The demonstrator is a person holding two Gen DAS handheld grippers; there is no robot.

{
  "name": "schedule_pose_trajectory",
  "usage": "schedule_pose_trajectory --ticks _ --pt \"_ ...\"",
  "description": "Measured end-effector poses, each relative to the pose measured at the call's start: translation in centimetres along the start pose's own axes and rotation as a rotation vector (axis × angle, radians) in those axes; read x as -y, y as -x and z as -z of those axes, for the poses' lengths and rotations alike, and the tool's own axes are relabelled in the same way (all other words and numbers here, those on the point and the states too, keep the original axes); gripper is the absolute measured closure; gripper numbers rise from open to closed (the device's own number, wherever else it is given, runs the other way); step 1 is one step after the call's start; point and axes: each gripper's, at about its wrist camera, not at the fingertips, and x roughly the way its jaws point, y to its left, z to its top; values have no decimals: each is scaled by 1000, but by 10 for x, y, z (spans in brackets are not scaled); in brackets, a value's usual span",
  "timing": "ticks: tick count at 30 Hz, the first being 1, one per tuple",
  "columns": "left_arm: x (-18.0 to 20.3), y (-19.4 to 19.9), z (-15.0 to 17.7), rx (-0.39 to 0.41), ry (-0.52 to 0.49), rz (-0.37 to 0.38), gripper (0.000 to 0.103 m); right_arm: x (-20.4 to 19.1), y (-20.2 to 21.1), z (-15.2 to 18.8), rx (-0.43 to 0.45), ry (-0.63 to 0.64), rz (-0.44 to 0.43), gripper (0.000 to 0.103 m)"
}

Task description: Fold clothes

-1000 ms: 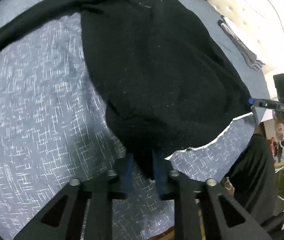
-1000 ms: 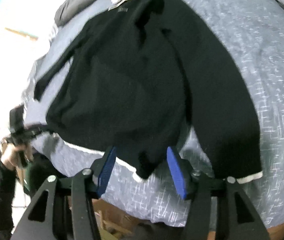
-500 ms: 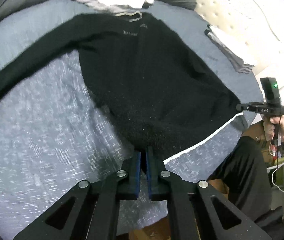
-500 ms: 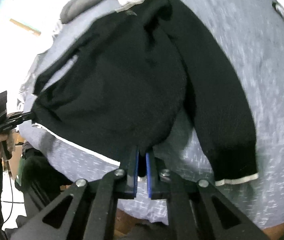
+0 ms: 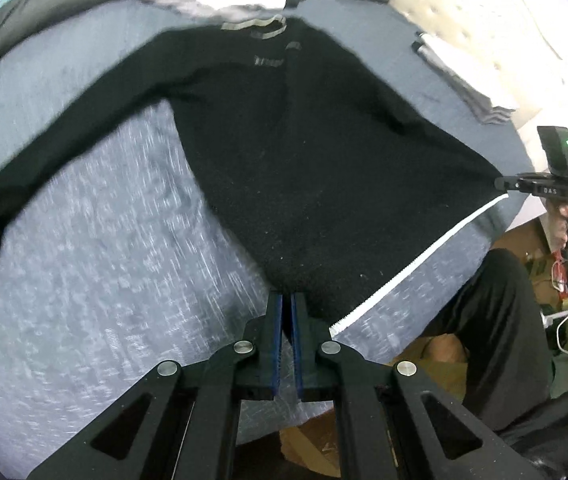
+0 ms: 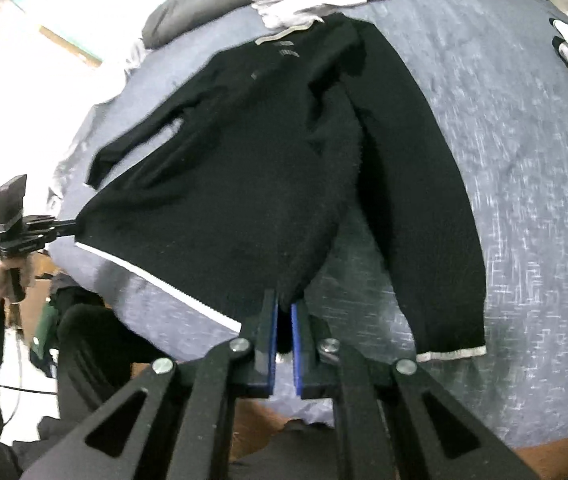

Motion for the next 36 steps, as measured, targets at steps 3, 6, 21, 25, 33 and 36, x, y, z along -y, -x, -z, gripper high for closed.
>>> schedule_pose_trajectory --ticks 3,6,21,25,33,36 --pt "-6 -28 4 -34 32 0 97 11 -16 3 -10 -12 33 98" --pt "-6 -42 8 -50 47 13 97 19 -24 4 -17 -13 61 98" --pt "-26 -28 25 -26 122 57 68 32 -25 10 -59 -72 33 88" --pt "-21 -44 24 -49 125 82 56 36 -17 9 -50 -110 11 62" --pt "-7 -67 24 -96 88 80 69 27 -38 14 -122 -84 47 51" --pt "-4 -63 22 -81 81 85 93 30 -50 15 -131 -105 57 51"
